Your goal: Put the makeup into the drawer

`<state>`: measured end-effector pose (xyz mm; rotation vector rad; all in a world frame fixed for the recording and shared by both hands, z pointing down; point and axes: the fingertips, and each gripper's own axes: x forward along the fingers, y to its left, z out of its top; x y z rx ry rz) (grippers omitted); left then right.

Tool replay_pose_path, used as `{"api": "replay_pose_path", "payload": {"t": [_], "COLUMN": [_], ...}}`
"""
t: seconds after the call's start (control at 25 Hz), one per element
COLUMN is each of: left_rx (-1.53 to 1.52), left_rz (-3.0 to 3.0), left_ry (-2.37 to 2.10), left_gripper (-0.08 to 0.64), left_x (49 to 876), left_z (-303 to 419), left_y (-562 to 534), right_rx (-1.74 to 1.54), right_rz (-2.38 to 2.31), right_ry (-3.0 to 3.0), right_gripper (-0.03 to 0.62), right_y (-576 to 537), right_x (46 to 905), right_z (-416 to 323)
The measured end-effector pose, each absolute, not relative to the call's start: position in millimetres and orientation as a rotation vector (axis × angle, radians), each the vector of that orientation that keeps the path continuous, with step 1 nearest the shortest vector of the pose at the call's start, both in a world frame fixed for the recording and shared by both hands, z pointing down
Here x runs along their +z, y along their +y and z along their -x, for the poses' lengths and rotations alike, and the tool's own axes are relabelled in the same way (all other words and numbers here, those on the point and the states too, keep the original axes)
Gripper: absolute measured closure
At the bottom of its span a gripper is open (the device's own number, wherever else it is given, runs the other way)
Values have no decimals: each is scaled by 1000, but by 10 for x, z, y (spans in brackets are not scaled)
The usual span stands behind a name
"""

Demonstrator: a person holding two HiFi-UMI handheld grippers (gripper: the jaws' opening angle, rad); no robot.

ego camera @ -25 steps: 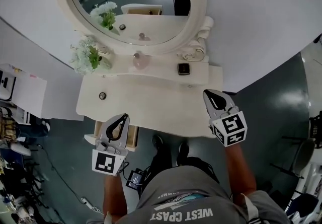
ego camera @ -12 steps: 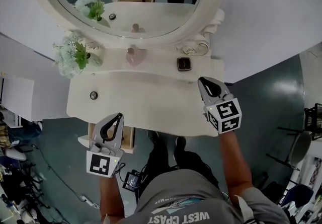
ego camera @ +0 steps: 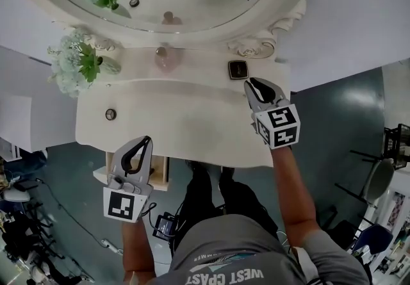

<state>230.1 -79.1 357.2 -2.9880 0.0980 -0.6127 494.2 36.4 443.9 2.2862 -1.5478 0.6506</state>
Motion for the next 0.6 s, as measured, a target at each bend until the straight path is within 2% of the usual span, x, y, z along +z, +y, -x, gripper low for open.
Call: {"api": "replay_pose_path", "payload": {"t": [0.4,0.6], "left_rx": [-674,-688], "left_rz": [3005,3010], "left_ry": [95,94], "left_gripper": [558,558], "left_x": [3909,4026], "left_z": [-2258,-2230], "left_y": [-1002,-1069], "right_rx": [756,819], "right_rz": [-2285,-2279], "right_ry": [-1434,-1391], "right_gripper": [420,326], "right_y": [81,19], "right_x": [5034,5261], "right_z": [-5184,-5232]}}
